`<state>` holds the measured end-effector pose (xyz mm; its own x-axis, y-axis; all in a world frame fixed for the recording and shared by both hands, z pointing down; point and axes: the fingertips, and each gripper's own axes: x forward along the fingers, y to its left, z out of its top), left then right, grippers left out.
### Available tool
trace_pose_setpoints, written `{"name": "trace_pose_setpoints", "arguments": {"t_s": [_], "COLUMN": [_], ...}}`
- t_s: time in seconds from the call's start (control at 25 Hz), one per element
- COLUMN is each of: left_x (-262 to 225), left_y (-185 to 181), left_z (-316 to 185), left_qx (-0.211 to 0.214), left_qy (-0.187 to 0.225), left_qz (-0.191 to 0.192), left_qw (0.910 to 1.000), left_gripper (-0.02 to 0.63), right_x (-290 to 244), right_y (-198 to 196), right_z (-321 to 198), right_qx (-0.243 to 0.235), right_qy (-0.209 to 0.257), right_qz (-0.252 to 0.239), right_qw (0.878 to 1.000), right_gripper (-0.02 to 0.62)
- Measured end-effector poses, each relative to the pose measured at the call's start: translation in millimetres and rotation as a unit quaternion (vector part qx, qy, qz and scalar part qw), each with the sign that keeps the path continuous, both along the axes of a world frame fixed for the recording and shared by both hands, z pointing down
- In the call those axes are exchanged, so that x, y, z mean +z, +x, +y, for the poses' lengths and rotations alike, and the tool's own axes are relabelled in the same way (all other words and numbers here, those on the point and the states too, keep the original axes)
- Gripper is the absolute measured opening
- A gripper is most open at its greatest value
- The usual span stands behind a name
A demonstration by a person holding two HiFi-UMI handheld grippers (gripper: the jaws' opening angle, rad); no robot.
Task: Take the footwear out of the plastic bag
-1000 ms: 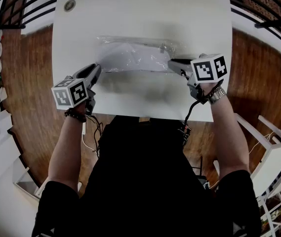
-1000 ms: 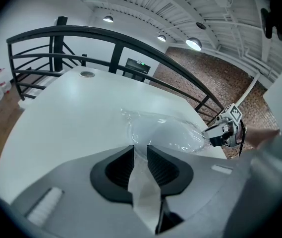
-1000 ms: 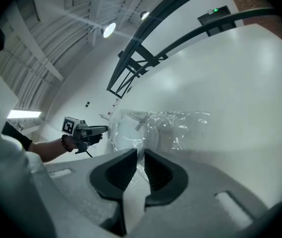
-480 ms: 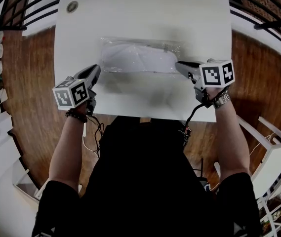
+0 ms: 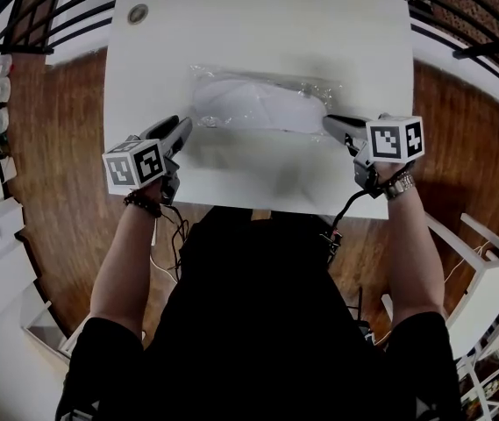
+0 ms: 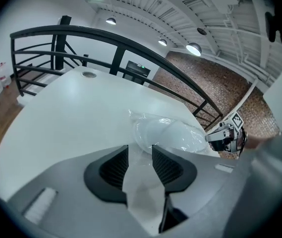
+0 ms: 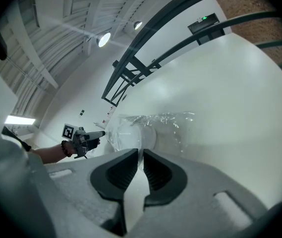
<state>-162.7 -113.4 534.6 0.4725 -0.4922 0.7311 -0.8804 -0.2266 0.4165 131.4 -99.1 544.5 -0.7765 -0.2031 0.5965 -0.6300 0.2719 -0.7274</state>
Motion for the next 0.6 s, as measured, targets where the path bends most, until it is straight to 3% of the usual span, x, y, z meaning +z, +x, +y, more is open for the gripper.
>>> {"name": "trace_pose_setpoints", "arguments": {"t_s": [0.2,0.28,0.4,0.6], "left_x": [3.3,7.1,6.6,7.2], "left_y": [6.3,6.7,8.9,2.4], "left_z": [0.1,1.4,2.1,-0.3], "left_qx": [-0.008,-0.011,-0.009,-0.013], "left_qy": [-0.023,-0.029,-0.027,-0.026], "left_qz": [0.02,0.019,0.022,0.014], "left_qw": [0.9995,0.9993,0.9994,0.9995], "left_gripper": [0.158,0.09,0.044,0.034], "right_x": [-0.8,-0.7,-3.6,-5.2], "right_y": [-1.6,-2.1,-2.9,-3.4], "right_z": [0.3,1.2,2.1,0.5], "right_qx": [0.002,0.005,0.008,0.017], "right_qy": [0.0,-0.001,-0.002,0.0], "right_qz": [0.001,-0.001,-0.011,-0.027], "right_qw": [1.0,1.0,1.0,0.999], "right_gripper": [0.029,0.029,0.029,0.037]}}
